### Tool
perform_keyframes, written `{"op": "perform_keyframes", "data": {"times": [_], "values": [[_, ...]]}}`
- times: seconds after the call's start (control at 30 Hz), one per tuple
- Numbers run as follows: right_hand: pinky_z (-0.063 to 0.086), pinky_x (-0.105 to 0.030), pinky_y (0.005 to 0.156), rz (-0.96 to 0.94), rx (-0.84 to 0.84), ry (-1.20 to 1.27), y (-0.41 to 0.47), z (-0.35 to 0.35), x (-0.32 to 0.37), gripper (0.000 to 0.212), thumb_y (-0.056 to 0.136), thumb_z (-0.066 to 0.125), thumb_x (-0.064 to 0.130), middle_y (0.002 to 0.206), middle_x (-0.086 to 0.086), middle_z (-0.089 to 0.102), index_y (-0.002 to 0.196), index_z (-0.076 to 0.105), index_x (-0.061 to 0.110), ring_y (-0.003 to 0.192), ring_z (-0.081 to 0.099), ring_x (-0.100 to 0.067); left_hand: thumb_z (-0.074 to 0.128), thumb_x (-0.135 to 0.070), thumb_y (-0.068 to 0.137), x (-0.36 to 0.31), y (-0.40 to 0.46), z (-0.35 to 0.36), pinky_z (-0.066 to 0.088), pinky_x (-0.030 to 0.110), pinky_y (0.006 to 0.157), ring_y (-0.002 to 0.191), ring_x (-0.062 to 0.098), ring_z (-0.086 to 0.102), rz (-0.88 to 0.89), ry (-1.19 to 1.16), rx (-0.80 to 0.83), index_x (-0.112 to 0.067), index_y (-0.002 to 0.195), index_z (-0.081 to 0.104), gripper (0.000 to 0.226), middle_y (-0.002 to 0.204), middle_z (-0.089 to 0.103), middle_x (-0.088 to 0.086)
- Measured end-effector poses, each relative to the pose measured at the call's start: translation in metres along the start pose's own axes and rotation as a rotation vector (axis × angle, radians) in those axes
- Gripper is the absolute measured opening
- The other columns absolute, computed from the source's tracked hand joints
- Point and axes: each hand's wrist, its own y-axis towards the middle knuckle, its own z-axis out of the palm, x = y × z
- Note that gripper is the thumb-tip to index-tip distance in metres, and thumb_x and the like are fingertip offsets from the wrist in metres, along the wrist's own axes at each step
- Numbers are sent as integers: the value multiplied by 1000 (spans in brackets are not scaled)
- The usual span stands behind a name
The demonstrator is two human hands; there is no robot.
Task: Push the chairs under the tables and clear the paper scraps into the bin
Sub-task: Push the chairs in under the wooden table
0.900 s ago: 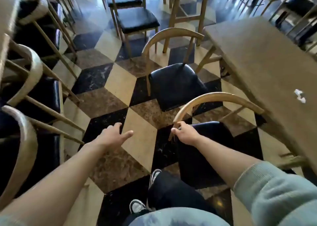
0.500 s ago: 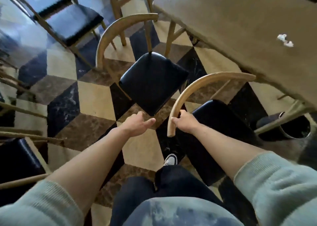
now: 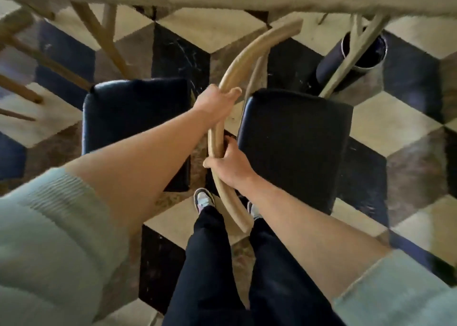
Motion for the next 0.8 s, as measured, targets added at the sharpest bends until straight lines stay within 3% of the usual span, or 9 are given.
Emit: {"op": "perform_keyframes", "data": {"times": [0.1,0.17,0.23,0.3,0.43,0.57,0.8], "values": [[53,-34,77,73,-103,75,5,19,1,62,85,68,27,104,1,64,141,41,20,90,67,-21,66,-36,91,-23,43,-4,46,27,58,83,14,61,61,21,43,-16,126,53,43,98,61,1],[55,-30,70,58,-155,7,2,26,-2,52,88,66,26,98,3,64,134,44,20,85,68,-20,70,-28,89,-34,56,-6,54,30,62,83,17,65,70,39,71,-17,122,53,39,98,63,2],[56,-26,69,42,-213,-42,1,29,-3,48,90,66,25,98,3,63,133,44,21,82,68,-18,71,-26,88,-39,66,-6,59,35,66,84,20,68,85,56,107,-19,114,51,34,99,64,3],[56,-24,69,45,-215,-94,-1,29,-2,48,92,64,19,99,2,63,135,43,21,80,67,-18,72,-28,87,-31,66,-8,55,34,58,81,20,68,99,62,98,-22,112,51,33,97,64,3],[59,-28,69,60,-158,-184,-12,27,-3,47,89,63,13,91,4,63,131,45,25,79,69,-18,74,-28,84,-11,62,-17,51,29,54,80,18,68,86,30,75,-19,116,57,37,99,66,4],[61,-35,82,26,-76,-287,-25,13,-10,52,88,64,16,95,3,67,135,46,27,87,71,-19,73,-27,84,13,49,-29,53,28,58,82,17,68,41,-64,91,-18,120,56,41,101,64,4],[61,-39,75,29,48,-650,-34,-49,-28,55,82,61,21,94,6,67,131,45,41,81,69,-18,69,-25,86,37,11,-26,60,34,65,88,20,67,-181,-248,51,-13,126,46,48,106,60,6]]}}
